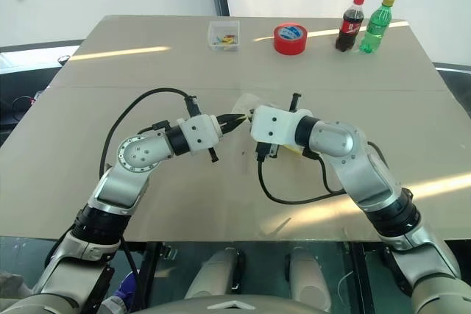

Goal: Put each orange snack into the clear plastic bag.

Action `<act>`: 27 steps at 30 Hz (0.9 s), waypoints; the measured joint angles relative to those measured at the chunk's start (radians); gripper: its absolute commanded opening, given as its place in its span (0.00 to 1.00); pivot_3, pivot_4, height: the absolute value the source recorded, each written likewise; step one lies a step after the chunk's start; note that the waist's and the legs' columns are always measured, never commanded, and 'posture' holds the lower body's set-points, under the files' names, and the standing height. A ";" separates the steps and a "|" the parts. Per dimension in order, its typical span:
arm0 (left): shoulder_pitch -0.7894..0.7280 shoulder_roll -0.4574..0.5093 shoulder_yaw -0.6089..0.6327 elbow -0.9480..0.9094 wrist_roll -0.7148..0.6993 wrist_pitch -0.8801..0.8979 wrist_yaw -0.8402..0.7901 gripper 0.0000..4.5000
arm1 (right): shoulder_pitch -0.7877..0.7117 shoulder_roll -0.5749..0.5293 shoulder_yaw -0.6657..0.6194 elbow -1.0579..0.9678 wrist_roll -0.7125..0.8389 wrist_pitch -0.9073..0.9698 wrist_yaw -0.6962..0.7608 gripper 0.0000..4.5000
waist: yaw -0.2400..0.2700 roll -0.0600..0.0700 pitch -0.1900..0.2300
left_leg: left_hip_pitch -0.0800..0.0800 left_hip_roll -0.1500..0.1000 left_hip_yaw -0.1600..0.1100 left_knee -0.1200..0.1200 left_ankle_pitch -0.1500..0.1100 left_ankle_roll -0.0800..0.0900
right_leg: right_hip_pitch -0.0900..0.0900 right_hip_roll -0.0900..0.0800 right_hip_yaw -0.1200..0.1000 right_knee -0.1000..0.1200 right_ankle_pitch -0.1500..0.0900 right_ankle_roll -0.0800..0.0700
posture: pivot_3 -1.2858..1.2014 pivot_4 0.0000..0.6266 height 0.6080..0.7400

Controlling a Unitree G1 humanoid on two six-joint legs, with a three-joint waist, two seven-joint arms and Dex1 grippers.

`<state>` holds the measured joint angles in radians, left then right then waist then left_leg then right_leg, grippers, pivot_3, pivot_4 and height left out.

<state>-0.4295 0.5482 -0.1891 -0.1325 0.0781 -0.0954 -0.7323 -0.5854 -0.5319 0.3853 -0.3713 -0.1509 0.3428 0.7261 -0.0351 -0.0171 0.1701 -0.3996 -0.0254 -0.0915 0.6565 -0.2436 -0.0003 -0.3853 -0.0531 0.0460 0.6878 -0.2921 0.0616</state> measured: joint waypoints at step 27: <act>0.020 0.003 0.032 0.037 -0.035 -0.065 0.019 0.00 | 0.240 -0.152 -0.139 -0.045 -0.015 0.031 -0.006 0.01 | 0.001 0.000 0.000 | 0.000 0.000 0.001 -0.003 0.000 0.000 | 0.000 0.000 0.000 -0.003 0.000 0.000 | 0.52 0.24 1.00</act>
<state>-0.4098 0.5513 -0.1571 -0.0958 0.0427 -0.1602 -0.7135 -0.3453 -0.6842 0.2461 -0.4159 -0.1655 0.3735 0.7196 -0.0342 -0.0172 0.1702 -0.3994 -0.0253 -0.0909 0.6534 -0.2436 -0.0003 -0.3852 -0.0534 0.0463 0.6852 -0.2921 0.0616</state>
